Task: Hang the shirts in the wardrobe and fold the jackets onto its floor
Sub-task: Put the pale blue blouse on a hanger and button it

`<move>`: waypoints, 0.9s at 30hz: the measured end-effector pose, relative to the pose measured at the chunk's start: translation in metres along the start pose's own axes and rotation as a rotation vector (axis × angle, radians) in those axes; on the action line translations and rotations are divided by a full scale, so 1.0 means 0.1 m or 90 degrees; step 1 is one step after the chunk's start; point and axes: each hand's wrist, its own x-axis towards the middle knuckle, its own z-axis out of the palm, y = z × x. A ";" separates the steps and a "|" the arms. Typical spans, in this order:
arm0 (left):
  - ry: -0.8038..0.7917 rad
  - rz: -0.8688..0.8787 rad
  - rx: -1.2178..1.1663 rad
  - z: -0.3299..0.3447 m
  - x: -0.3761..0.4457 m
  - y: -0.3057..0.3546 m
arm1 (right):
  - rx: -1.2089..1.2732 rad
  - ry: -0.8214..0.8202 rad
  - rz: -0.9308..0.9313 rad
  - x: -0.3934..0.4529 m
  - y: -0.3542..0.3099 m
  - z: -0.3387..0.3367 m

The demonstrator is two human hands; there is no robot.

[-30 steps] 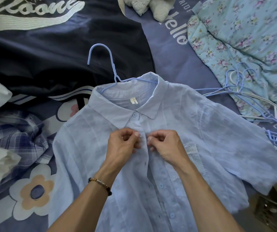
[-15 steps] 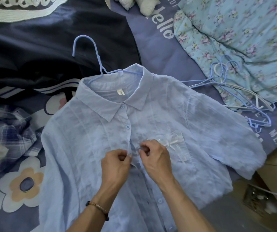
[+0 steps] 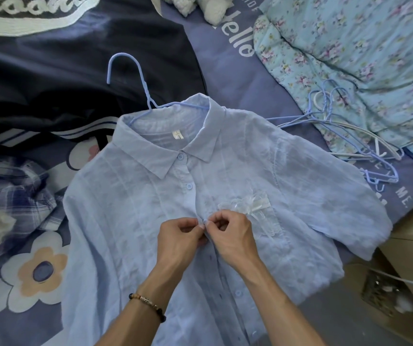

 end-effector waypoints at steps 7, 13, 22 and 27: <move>0.005 0.008 0.038 -0.01 0.03 -0.01 | -0.001 0.040 -0.016 -0.03 -0.02 0.07; -0.003 0.017 0.022 -0.02 0.00 0.02 | 0.078 -0.008 0.029 0.00 0.01 0.03; -0.075 0.008 0.009 -0.05 0.04 0.10 | 0.097 -0.035 0.007 0.05 0.04 -0.04; -0.058 -0.017 -0.032 0.01 0.07 0.12 | -0.054 0.011 -0.121 -0.01 0.07 0.01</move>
